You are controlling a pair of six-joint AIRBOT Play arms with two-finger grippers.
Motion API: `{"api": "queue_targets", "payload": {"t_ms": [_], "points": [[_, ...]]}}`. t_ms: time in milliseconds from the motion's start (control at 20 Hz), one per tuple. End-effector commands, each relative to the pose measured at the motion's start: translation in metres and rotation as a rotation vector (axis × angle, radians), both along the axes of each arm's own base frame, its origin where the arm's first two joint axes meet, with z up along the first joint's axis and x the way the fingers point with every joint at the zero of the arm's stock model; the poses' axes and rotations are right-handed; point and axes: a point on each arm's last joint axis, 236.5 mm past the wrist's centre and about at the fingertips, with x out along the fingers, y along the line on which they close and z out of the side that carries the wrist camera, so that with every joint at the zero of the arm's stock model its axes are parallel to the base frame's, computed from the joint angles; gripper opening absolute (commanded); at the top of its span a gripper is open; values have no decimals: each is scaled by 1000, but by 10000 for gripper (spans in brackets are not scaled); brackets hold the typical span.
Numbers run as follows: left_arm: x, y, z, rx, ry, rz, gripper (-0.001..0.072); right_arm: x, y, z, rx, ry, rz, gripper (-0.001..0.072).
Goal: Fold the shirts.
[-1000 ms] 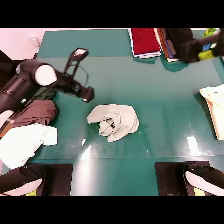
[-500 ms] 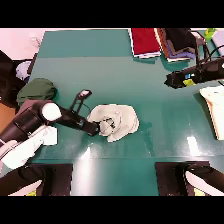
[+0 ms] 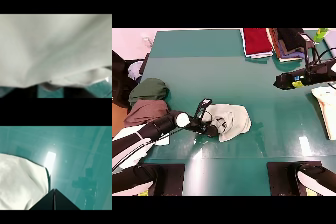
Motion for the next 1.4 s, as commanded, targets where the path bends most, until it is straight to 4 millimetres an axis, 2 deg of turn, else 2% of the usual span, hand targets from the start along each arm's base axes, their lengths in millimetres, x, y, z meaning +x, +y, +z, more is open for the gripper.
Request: {"api": "queue_targets", "payload": {"t_ms": [0, 200, 250, 350, 400, 450, 500, 550, 600, 650, 700, 800, 950, 1000, 1050, 1100, 1150, 1200, 1350], "points": [[12, -2, -4, 5, -41, 8, 36, -5, 8, -1, 3, 8, 25, 20], [27, 10, 15, 117, -108, -98, 29, -24, 5, -16, -30, 112, 53, 20], [32, 14, 20, 147, -125, -106, 28, -31, 5, -25, -37, 163, 64, 20], [38, 16, 29, 171, -143, -125, 29, -49, 8, -58, -31, 275, 50, 24], [37, 17, 30, 177, -139, -131, 29, -61, 10, -81, -34, 333, 43, 182], [35, 18, 29, 181, -132, -134, 29, -74, 14, -106, -23, 399, 18, 586], [33, 19, 28, 186, -123, -137, 29, -86, 24, -127, 15, 445, 14, 696], [31, 20, 27, 190, -116, -140, 29, -95, 36, -144, 60, 471, 6, 695], [31, 20, 27, 190, -113, -140, 29, -103, 46, -161, 88, 488, -3, 663], [31, 20, 27, 191, -113, -141, 29, -111, 51, -176, 90, 505, -5, 580], [31, 20, 27, 191, -112, -141, 29, -118, 58, -189, 83, 526, 2, 550], [28, 22, 26, 197, -101, -145, 29, -122, 76, -205, 101, 549, 10, 550], [24, 24, 25, 207, -87, -153, 30, -113, 92, -216, 90, 532, 26, 530], [24, 25, 25, 209, -86, -157, 30, -109, 94, -219, 84, 532, 26, 463], [23, 25, 24, 212, -82, -159, 29, -106, 95, -222, 81, 531, 22, 437], [22, 26, 24, 214, -78, -160, 30, -103, 95, -223, 79, 527, 20, 343], [22, 26, 24, 216, -77, -161, 29, -99, 94, -224, 75, 514, 18, 142], [22, 27, 24, 218, -78, -162, 30, -97, 94, -224, 78, 509, 13, 37], [29, 40, 22, 258, -84, -141, 29, -90, 82, -211, 91, 485, -12, 18]]}}
